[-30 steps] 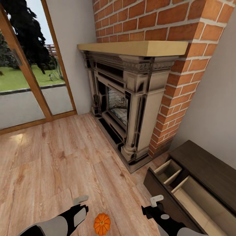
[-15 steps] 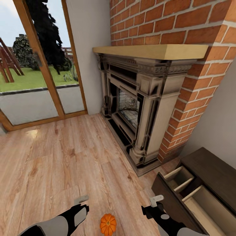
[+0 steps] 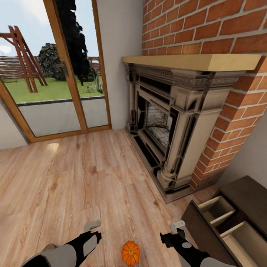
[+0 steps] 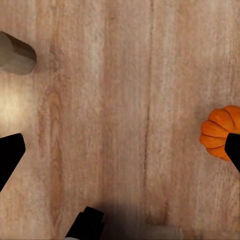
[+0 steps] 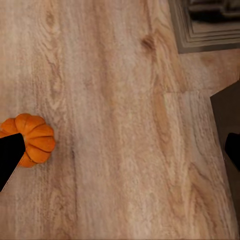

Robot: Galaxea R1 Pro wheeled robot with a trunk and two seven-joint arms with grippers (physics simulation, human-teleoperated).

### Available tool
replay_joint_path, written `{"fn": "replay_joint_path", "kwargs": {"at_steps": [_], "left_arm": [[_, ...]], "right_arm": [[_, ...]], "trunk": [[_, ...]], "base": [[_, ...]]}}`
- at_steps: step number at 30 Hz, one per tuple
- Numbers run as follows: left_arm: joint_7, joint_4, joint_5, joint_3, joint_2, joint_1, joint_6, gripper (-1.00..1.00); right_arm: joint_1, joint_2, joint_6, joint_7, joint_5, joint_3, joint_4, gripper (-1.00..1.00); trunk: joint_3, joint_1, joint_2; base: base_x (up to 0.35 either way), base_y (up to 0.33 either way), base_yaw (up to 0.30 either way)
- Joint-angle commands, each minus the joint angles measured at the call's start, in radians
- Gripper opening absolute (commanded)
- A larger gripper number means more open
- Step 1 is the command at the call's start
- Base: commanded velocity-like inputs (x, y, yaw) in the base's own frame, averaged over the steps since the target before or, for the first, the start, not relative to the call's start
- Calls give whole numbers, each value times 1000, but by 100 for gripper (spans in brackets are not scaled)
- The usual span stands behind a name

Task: Place each of the two pumpkins and all three candles from the living room inside a cabinet in the living room (use any cabinet), then make sure every cabinet is closed, and position the cauldron so it is next to a table in the living room.

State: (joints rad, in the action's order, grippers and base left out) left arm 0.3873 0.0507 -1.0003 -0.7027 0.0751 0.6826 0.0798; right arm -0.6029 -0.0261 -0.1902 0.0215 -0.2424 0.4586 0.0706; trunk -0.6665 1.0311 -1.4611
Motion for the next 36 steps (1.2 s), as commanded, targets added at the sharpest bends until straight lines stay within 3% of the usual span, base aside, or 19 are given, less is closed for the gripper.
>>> {"fn": "replay_joint_path", "kwargs": {"at_steps": [1, 12, 28, 36], "left_arm": [[0, 0, 0, 0, 0, 0, 0, 100], [-33, -1, -1, 0, -1, 0, 0, 100], [-34, 4, -3, 0, 1, 0, 0, 100], [-32, 5, -4, 4, 5, 0, -1, 100]], "right_arm": [[0, 0, 0, 0, 0, 0, 0, 100], [0, 0, 0, 0, 0, 0, 0, 100], [0, 0, 0, 2, 0, 0, 1, 100], [0, 0, 0, 2, 0, 0, 1, 100]], "trunk": [[1, 0, 0], [14, 0, 0], [14, 0, 0], [-11, 31, -56]], "base": [[-66, 26, 219], [-10, 4, 218], [0, 0, 249], [0, 0, 287]]}}
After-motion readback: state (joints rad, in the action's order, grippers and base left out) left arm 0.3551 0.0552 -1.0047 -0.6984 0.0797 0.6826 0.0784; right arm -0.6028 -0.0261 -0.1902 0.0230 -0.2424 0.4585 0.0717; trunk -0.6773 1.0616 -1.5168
